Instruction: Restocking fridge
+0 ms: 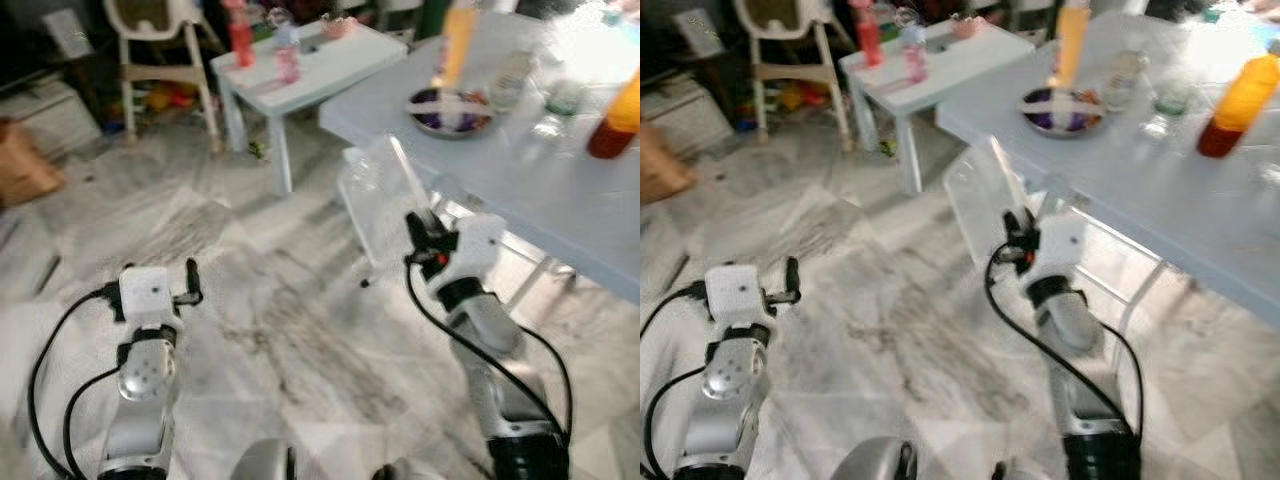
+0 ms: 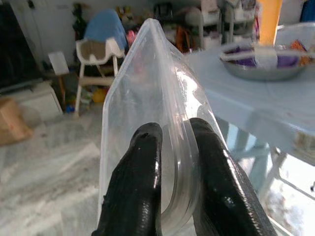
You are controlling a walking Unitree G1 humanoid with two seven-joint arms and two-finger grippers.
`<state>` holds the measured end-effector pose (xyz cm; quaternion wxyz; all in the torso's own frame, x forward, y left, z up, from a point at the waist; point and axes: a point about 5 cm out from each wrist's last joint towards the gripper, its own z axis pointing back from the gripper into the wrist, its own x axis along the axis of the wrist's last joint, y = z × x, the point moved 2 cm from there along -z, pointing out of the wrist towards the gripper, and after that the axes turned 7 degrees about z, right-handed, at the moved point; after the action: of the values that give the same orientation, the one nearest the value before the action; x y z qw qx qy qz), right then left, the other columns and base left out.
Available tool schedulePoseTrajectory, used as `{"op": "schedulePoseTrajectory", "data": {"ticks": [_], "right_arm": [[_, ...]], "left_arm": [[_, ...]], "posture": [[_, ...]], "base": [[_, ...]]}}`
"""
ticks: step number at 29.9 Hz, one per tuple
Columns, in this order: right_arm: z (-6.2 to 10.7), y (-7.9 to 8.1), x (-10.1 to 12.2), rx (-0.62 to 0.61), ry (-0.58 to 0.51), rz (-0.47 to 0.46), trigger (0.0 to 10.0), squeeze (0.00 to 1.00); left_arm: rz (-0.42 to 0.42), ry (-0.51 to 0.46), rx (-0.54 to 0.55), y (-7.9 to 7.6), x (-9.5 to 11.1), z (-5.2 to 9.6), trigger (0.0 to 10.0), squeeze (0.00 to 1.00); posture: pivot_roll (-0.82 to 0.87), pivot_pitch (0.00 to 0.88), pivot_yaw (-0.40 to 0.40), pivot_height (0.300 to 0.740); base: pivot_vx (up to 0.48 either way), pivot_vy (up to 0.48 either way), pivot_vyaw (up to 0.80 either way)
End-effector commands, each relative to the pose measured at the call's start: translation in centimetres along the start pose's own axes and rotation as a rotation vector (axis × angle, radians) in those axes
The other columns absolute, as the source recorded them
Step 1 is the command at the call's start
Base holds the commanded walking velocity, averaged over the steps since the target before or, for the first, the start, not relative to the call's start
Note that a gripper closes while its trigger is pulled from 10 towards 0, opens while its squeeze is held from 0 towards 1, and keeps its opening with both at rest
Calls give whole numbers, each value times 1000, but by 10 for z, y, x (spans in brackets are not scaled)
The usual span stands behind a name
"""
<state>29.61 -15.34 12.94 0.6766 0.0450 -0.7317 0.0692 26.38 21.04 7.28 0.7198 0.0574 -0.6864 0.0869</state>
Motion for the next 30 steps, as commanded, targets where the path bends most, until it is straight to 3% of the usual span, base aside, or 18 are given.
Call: {"op": "schedulePoseTrajectory", "data": {"ticks": [1, 7, 10, 17, 23, 30], "right_arm": [[2, 3, 3, -3, -8, -40, 10000, 0], [-2, 13, 1, -33, -13, -63, 10000, 0], [-9, 17, 6, 0, -43, -26, 10000, 0], [-17, 6, 10, -11, -48, -4, 10000, 0], [-24, 15, 7, 45, -43, 8, 10000, 0], [-39, 26, 12, 66, -77, 12, 10000, 0]], "left_arm": [[49, -3, 34, 11, 0, 8, 10000, 0], [62, 3, 50, 9, -2, 13, 10000, 0], [56, -6, -7, -3, 1, 5, 10000, 0], [70, -30, -32, -13, 8, -11, 10000, 0], [96, -33, -54, -23, 7, -14, 10000, 0], [37, -72, -127, -39, 14, -21, 10000, 0]], "posture": [[56, 37, 39, 740], [77, 29, 41, 740], [74, 21, 44, 740], [70, 0, 4, 740], [86, 0, -27, 740], [84, 0, 17, 740]], "base": [[0, 0, 750], [0, 0, 756], [0, 0, 754], [0, 0, 754], [0, 0, 756], [0, 0, 756]]}}
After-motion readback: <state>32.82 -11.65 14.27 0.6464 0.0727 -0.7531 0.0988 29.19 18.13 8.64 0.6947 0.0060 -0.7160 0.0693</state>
